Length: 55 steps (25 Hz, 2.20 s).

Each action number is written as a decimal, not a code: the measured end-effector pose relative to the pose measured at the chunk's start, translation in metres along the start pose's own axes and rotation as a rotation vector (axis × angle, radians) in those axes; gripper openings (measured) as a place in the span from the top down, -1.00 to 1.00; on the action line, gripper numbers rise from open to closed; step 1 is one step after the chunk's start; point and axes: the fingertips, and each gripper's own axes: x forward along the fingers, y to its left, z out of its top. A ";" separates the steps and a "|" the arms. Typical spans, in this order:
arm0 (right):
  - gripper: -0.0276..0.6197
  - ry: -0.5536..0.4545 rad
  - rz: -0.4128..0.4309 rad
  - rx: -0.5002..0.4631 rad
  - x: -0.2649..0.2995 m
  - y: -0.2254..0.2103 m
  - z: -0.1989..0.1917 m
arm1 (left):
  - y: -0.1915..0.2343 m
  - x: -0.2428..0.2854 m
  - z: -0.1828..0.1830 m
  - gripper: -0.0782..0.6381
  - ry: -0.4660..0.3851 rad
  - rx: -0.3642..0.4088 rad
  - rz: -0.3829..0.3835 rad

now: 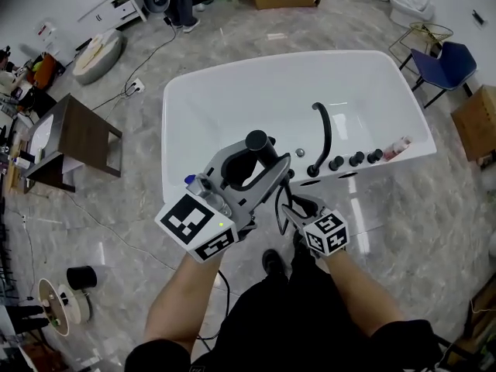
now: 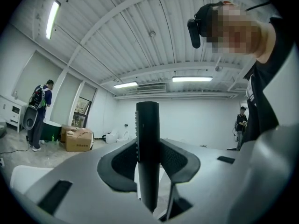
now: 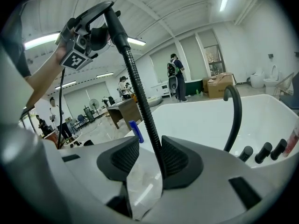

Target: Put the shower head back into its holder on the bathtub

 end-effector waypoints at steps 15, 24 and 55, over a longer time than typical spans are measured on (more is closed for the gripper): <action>0.69 0.018 -0.025 -0.045 0.016 -0.036 0.020 | 0.035 -0.015 0.025 0.39 -0.024 0.053 0.109; 0.70 -0.072 -0.099 -0.077 -0.003 -0.071 0.080 | 0.069 -0.054 0.023 0.39 -0.041 0.054 0.263; 0.72 -0.288 -0.050 -0.256 0.004 -0.048 0.275 | 0.125 -0.146 0.017 0.40 -0.158 -0.047 0.482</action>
